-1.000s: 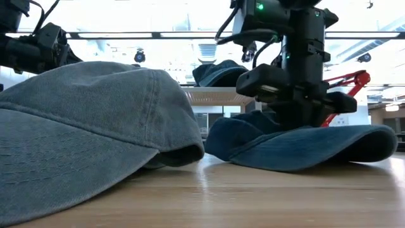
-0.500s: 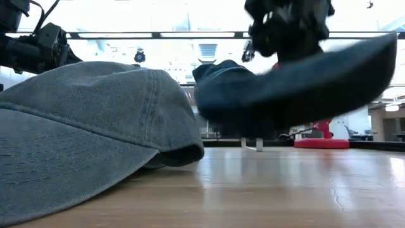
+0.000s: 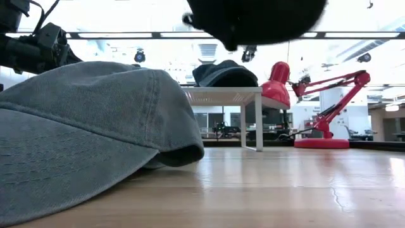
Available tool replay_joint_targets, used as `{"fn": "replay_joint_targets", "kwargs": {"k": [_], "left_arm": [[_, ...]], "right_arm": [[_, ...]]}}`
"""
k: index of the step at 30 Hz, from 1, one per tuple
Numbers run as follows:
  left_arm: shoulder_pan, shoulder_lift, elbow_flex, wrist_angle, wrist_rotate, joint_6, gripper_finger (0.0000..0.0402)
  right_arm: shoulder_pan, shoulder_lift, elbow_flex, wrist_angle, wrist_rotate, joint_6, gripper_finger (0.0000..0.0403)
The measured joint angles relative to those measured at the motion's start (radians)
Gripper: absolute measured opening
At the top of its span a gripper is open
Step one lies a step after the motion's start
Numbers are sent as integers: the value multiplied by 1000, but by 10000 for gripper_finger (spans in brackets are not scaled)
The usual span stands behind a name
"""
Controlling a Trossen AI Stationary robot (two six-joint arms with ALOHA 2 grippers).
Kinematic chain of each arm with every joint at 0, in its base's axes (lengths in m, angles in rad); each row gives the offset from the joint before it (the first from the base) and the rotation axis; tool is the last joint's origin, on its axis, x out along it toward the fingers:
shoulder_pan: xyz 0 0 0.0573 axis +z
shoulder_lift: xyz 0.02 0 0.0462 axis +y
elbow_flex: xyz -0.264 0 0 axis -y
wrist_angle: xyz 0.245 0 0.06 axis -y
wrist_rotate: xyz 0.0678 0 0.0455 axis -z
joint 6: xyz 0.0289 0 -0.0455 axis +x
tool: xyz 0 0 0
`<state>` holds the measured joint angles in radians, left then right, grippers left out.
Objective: Pick & Place hat
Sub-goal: Stack the blue cap on the blue cap
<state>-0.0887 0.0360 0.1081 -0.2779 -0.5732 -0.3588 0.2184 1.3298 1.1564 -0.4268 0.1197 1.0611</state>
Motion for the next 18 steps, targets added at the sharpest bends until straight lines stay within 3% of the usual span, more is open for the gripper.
{"fn": "replay_joint_targets", "kwargs": {"k": [5,10,15,18], "left_arm": [[0,0,0,0,0,0,122],[0,0,0,0,0,0,122],[0,0,0,0,0,0,122],[0,0,0,0,0,0,122]], "right_arm": [[0,-35,2,92,202,2,11],[-2,-31,49,65,381,16,11],[-9,9,178,-30,581,13,12],[-30,48,295,-135,640,12,12]]}}
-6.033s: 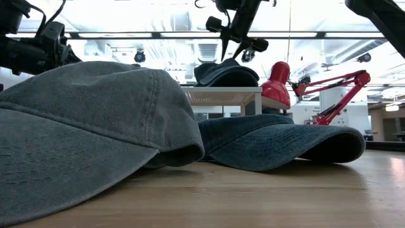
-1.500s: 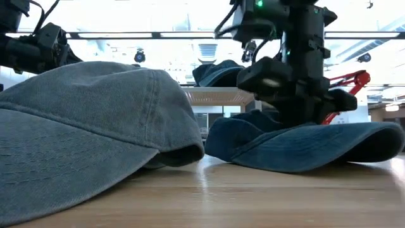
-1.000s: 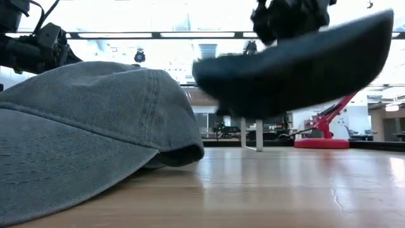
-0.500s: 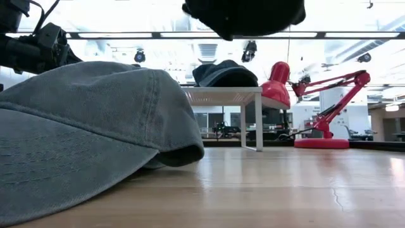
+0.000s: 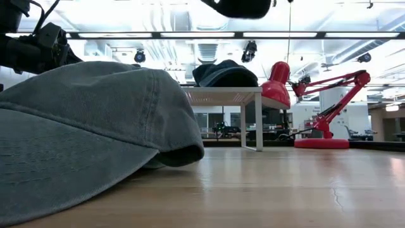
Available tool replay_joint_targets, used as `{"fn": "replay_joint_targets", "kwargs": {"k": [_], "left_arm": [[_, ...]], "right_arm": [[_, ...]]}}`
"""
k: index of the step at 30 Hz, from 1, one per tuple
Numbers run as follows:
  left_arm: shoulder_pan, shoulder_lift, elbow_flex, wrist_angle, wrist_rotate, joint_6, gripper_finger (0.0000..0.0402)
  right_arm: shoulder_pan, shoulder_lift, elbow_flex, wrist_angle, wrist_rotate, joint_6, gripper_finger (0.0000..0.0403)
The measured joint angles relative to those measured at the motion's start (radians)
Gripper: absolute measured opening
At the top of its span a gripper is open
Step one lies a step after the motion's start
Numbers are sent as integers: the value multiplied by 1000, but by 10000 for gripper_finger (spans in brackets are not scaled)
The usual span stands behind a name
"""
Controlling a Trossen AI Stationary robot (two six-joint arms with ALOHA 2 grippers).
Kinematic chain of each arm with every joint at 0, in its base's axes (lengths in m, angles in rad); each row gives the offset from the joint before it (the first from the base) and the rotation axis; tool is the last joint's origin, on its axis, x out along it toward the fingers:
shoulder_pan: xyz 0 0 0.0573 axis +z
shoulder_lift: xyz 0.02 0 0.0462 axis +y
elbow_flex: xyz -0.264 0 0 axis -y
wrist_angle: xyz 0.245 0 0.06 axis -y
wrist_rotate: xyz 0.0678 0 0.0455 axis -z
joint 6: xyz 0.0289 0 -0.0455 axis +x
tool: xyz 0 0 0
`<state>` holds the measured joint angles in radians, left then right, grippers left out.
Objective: Pick & Place hat
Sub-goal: Stack the blue cap on the blue cap
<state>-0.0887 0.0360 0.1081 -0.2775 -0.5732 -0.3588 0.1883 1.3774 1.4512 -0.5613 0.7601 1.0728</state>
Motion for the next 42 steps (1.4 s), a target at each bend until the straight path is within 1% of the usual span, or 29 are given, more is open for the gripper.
{"fn": "replay_joint_targets", "kwargs": {"k": [6,11,14,19,21,25,29,34,42], "left_arm": [[0,0,0,0,0,0,122],[0,0,0,0,0,0,122],[0,0,0,0,0,0,122],[0,0,0,0,0,0,122],[0,0,0,0,0,0,122],[0,0,0,0,0,-1,122],[0,0,0,0,0,-2,122],[0,0,0,0,0,-2,122],[0,0,0,0,0,-1,122]], "right_arm": [[-77,122,249,-298,78,25,12],[-164,232,413,-478,76,100,12],[-214,297,494,-550,72,134,12],[-298,380,602,-619,47,132,13],[-330,399,625,-620,41,132,13],[-388,419,656,-639,-32,133,13],[-428,417,643,-642,-62,139,13],[-456,413,627,-641,-133,155,13],[-471,412,600,-639,-138,183,13]]}}
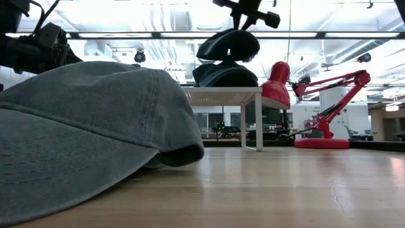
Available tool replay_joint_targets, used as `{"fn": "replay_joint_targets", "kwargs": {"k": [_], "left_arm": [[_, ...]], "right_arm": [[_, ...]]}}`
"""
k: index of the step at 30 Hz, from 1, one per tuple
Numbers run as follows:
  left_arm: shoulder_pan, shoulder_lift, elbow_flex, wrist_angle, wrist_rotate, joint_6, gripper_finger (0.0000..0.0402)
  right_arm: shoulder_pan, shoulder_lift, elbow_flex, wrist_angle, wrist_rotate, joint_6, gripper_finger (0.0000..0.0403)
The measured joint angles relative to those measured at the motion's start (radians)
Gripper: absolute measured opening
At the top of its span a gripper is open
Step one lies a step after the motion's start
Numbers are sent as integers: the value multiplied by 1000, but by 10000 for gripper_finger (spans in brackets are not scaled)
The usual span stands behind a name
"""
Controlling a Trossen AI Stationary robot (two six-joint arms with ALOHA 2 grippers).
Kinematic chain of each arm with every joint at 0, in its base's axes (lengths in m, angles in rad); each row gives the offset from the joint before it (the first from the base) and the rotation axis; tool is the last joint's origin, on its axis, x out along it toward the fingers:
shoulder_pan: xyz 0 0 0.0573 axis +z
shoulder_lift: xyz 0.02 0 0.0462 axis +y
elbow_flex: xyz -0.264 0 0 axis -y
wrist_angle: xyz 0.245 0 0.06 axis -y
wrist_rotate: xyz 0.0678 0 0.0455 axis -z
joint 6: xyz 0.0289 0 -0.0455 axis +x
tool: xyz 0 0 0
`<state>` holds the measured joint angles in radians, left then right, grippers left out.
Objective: Pick & Place hat
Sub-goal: Stack the blue cap on the blue cap
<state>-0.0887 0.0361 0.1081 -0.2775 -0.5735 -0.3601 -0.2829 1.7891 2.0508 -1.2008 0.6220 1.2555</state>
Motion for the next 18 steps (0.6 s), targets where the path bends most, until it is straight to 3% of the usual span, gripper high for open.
{"fn": "replay_joint_targets", "kwargs": {"k": [10,18], "left_arm": [[0,0,0,0,0,-1,122],[0,0,0,0,0,-1,122]], "right_arm": [[-12,0,-82,15,-7,29,13],[-29,0,-204,131,-43,19,13]]}}
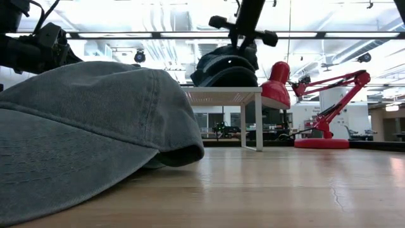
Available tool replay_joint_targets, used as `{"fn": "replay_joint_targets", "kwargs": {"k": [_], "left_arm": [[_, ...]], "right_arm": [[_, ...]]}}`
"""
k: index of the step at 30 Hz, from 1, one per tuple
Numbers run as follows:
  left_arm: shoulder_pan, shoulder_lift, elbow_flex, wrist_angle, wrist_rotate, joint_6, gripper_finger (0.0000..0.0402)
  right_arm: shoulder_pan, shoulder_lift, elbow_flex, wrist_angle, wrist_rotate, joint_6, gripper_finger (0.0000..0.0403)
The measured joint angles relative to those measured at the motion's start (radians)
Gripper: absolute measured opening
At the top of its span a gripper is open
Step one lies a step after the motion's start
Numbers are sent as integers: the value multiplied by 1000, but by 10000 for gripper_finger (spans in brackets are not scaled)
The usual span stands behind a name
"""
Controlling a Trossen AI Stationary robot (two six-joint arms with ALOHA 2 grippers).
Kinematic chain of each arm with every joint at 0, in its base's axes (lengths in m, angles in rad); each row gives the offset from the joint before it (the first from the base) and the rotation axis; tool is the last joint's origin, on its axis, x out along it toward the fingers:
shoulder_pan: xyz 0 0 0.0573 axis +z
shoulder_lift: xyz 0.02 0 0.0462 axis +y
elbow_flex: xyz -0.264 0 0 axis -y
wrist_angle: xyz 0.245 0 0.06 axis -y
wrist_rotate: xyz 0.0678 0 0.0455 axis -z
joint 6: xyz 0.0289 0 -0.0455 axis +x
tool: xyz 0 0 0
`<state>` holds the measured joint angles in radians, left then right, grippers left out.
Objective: Pick & Place hat
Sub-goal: Stack the blue cap on the blue cap
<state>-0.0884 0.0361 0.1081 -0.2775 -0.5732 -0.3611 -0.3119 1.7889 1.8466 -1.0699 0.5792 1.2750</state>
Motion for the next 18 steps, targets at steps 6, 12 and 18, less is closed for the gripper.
{"fn": "replay_joint_targets", "kwargs": {"k": [6,12,18], "left_arm": [[0,0,0,0,0,-2,122],[0,0,0,0,0,-2,122],[0,0,0,0,0,-2,122]], "right_arm": [[-4,-2,-22,1,-7,-19,13],[-5,-2,14,1,-4,-128,13],[-5,-2,66,5,30,-183,13]]}}
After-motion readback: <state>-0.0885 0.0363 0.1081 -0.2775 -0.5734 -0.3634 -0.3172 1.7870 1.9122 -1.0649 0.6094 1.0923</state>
